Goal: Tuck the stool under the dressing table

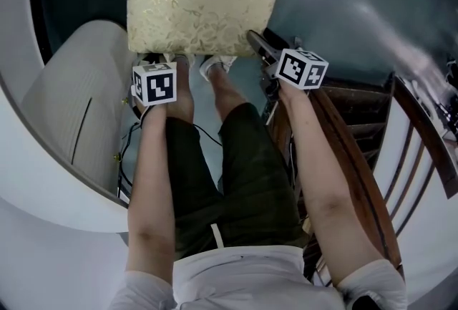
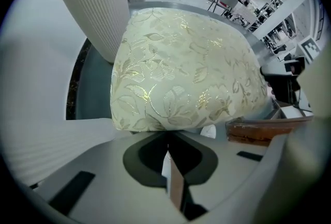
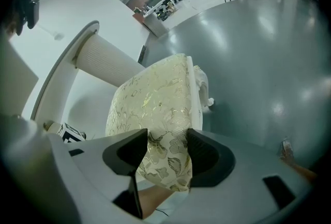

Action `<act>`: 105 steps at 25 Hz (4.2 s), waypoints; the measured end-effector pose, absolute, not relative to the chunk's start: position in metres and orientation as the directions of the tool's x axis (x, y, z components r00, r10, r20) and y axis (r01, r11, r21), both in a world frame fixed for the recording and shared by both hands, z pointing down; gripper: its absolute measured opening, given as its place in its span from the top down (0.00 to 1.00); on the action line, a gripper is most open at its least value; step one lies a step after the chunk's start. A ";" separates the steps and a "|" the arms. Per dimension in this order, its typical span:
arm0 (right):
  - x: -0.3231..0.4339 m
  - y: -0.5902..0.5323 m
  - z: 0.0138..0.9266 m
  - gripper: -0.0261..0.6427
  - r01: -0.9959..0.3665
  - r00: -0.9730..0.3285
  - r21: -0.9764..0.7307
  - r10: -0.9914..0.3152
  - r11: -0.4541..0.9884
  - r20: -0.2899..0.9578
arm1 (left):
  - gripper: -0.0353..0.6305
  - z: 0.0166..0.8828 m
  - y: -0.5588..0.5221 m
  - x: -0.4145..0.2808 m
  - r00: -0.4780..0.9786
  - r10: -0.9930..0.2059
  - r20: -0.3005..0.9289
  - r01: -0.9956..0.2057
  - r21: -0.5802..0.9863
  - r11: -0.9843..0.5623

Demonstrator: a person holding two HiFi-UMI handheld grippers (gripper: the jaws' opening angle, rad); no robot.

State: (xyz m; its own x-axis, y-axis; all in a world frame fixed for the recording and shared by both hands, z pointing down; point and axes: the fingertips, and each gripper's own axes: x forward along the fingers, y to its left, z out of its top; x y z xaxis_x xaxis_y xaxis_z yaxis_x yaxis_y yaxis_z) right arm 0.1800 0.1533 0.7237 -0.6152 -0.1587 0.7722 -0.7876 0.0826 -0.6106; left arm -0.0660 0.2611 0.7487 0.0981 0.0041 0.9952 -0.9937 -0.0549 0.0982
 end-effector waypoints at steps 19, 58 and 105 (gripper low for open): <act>0.179 0.157 0.721 0.60 -0.710 -0.704 -0.686 -0.136 0.161 0.697 | 0.94 0.740 0.259 -0.015 -0.023 -0.057 0.998 -1.000 -0.023 0.010; 0.179 0.117 0.742 0.51 -0.599 -0.791 -0.785 0.037 0.156 0.611 | 0.94 0.739 0.263 0.026 0.123 0.015 0.992 -0.992 0.122 0.036; 0.181 0.115 0.741 0.52 -0.603 -0.797 -0.788 -0.035 0.124 0.604 | 0.94 0.743 0.255 0.030 0.074 0.006 0.997 -0.992 0.073 0.104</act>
